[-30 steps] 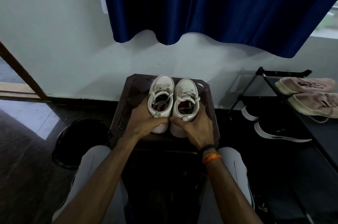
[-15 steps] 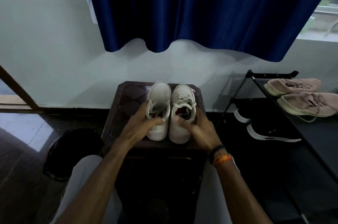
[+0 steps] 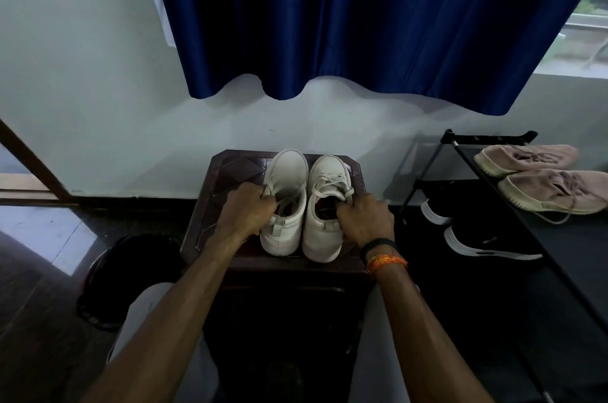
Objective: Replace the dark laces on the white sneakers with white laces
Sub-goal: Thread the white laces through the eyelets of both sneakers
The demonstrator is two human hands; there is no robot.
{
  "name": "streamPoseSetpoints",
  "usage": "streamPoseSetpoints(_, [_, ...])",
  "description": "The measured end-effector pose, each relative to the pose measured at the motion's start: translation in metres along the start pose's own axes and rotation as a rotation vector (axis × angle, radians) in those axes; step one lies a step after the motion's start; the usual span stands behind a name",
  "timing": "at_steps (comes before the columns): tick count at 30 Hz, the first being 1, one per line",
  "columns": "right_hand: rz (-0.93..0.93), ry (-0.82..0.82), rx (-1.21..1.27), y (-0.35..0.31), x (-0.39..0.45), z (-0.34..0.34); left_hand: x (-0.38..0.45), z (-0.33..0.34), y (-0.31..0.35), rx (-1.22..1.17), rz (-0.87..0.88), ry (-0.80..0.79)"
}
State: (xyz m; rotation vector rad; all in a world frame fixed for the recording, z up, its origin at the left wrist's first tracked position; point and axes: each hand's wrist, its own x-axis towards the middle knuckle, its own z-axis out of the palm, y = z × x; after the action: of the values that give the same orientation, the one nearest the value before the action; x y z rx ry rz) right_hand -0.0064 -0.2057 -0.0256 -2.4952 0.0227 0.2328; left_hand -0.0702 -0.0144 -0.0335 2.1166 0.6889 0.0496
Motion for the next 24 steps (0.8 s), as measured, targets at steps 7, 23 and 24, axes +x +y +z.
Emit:
streamPoseSetpoints(7, [-0.089,0.109,-0.04,0.011,0.001,-0.03,-0.005,0.001,0.033,0.022,0.084,0.005])
streamPoseSetpoints(23, [0.11,0.476,-0.071,0.118,0.007,-0.163,-0.003,0.116,0.184,0.009,0.302,-0.31])
streamPoseSetpoints(24, [0.13,0.504,-0.088,0.126,0.007,-0.172,-0.003,0.128,0.196,0.007,0.329,-0.348])
